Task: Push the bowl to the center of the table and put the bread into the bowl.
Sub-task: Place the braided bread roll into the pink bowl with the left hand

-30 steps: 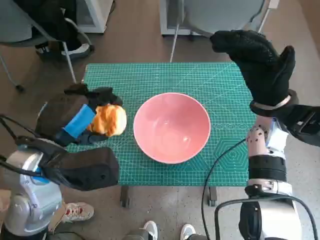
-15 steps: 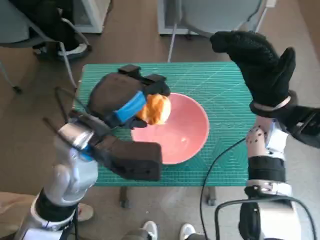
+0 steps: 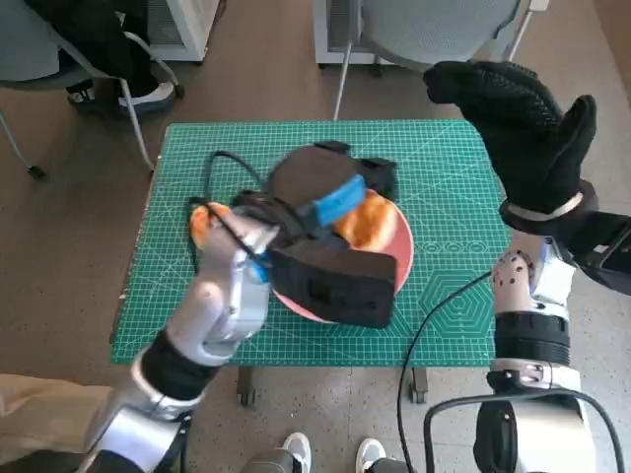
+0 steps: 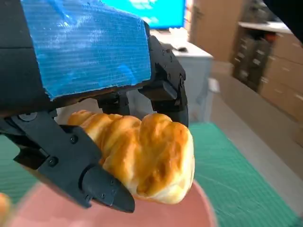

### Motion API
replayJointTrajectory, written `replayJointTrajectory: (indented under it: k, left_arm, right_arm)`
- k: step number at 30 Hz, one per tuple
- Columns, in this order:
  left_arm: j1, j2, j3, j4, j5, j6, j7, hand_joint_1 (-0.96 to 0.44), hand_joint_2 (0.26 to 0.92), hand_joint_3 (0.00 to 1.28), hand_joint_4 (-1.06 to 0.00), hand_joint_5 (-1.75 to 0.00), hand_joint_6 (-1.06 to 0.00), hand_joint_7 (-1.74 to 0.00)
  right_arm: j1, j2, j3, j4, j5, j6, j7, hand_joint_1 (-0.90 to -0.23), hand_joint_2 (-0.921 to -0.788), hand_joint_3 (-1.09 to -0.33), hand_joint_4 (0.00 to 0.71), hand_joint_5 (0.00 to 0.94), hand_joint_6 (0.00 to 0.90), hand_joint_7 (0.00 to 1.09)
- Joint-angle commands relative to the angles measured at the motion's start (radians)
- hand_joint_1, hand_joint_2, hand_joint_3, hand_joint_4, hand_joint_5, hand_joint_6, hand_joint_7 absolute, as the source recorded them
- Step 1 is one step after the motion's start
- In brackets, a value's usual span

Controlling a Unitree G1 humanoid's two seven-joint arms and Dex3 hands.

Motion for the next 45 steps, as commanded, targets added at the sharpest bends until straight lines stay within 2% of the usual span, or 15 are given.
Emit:
replayJointTrajectory:
  k: [1, 4, 5, 8, 12, 13, 15, 16, 17, 18, 19, 21, 23, 35, 45]
  left_arm:
    - [-0.027, -0.011, -0.009, 0.042, -0.013, -0.026, 0.021, 0.00, 0.640, 0.70, -0.51, -1.49, -0.53, -1.37]
    - [-0.031, -0.017, -0.017, 0.069, -0.012, -0.027, 0.015, 0.00, 0.646, 0.70, -0.50, -1.47, -0.52, -1.41]
    - [-0.036, -0.023, -0.027, 0.097, -0.011, -0.023, 0.006, 0.00, 0.675, 0.66, -0.49, -1.47, -0.50, -1.41]
    - [-0.042, -0.028, -0.038, 0.134, -0.010, -0.021, -0.004, 0.00, 0.824, 0.44, -0.44, -1.45, -0.44, -1.42]
    - [-0.047, -0.027, -0.037, 0.170, -0.024, -0.008, -0.034, 0.00, 0.893, 0.38, -0.36, -1.51, -0.36, -1.48]
    - [-0.047, -0.026, -0.037, 0.171, -0.025, -0.005, -0.039, 0.13, 0.903, 0.37, -0.37, -1.53, -0.33, -1.20]
    - [-0.051, -0.020, -0.043, 0.178, -0.021, 0.000, -0.053, 0.24, 0.912, 0.35, -0.37, -1.54, -0.36, -0.84]
    - [-0.054, -0.017, -0.047, 0.182, -0.018, 0.002, -0.060, 0.16, 0.890, 0.32, -0.28, -1.11, -0.34, -0.65]
    - [-0.057, -0.014, -0.050, 0.185, -0.015, 0.004, -0.065, 0.13, 0.886, 0.31, -0.27, -0.92, -0.34, -0.56]
    - [-0.059, -0.012, -0.053, 0.187, -0.012, 0.007, -0.071, 0.09, 0.885, 0.27, -0.27, -0.60, -0.35, -0.42]
    - [-0.060, -0.009, -0.055, 0.186, -0.009, 0.007, -0.072, 0.05, 0.886, 0.25, -0.26, -0.39, -0.35, -0.32]
    - [-0.060, -0.005, -0.057, 0.183, -0.006, 0.008, -0.072, -0.01, 0.902, 0.19, -0.25, -0.16, -0.36, -0.19]
    - [-0.051, -0.001, -0.055, 0.171, -0.004, 0.010, -0.063, -0.03, 0.909, 0.16, -0.25, -0.08, -0.36, -0.14]
    - [-0.019, 0.007, -0.050, 0.120, 0.010, 0.063, -0.045, -0.21, 0.850, 0.05, -0.20, 0.00, -0.35, -0.06]
    - [-0.018, 0.014, -0.053, 0.123, 0.028, 0.065, -0.033, -0.24, 0.852, 0.03, -0.16, 0.00, -0.33, -0.04]
  right_arm:
    - [0.038, -0.004, 0.005, -0.010, -0.003, 0.014, -0.008, -0.695, -0.921, -0.783, 0.338, 0.006, 0.408, 0.00]
    - [0.042, -0.005, 0.007, -0.016, -0.007, 0.012, -0.013, -0.694, -0.921, -0.784, 0.339, 0.006, 0.408, 0.00]
    - [0.044, -0.006, 0.007, -0.019, -0.009, 0.010, -0.016, -0.693, -0.921, -0.785, 0.339, 0.006, 0.408, 0.00]
    - [0.048, -0.008, 0.009, -0.024, -0.012, 0.007, -0.022, -0.688, -0.921, -0.786, 0.338, 0.005, 0.407, 0.00]
    - [0.049, -0.013, 0.011, -0.022, -0.016, 0.005, -0.030, -0.683, -0.921, -0.787, 0.338, 0.004, 0.406, 0.00]
    - [0.049, -0.014, 0.012, -0.022, -0.016, 0.004, -0.031, -0.682, -0.921, -0.787, 0.338, 0.004, 0.406, 0.00]
    - [0.049, -0.016, 0.013, -0.022, -0.016, 0.003, -0.032, -0.681, -0.921, -0.787, 0.338, 0.004, 0.406, 0.00]
    - [0.049, -0.016, 0.013, -0.021, -0.016, 0.001, -0.033, -0.680, -0.921, -0.788, 0.338, 0.003, 0.406, 0.00]
    - [0.049, -0.017, 0.014, -0.021, -0.015, 0.001, -0.033, -0.680, -0.921, -0.788, 0.338, 0.003, 0.406, 0.00]
    - [0.049, -0.017, 0.014, -0.021, -0.016, 0.000, -0.034, -0.680, -0.921, -0.788, 0.337, 0.003, 0.405, 0.00]
    - [0.049, -0.017, 0.015, -0.020, -0.015, 0.001, -0.034, -0.679, -0.921, -0.788, 0.337, 0.003, 0.405, 0.00]
    - [0.049, -0.018, 0.016, -0.020, -0.015, 0.001, -0.035, -0.679, -0.921, -0.788, 0.336, 0.002, 0.405, 0.00]
    - [0.048, -0.017, 0.017, -0.020, -0.014, 0.002, -0.035, -0.679, -0.921, -0.788, 0.336, 0.002, 0.405, 0.00]
    - [0.043, -0.015, 0.017, -0.014, -0.003, 0.012, -0.027, -0.675, -0.921, -0.788, 0.342, 0.004, 0.405, 0.00]
    - [0.041, -0.011, 0.017, -0.016, 0.001, 0.017, -0.025, -0.674, -0.921, -0.786, 0.358, 0.010, 0.406, 0.00]
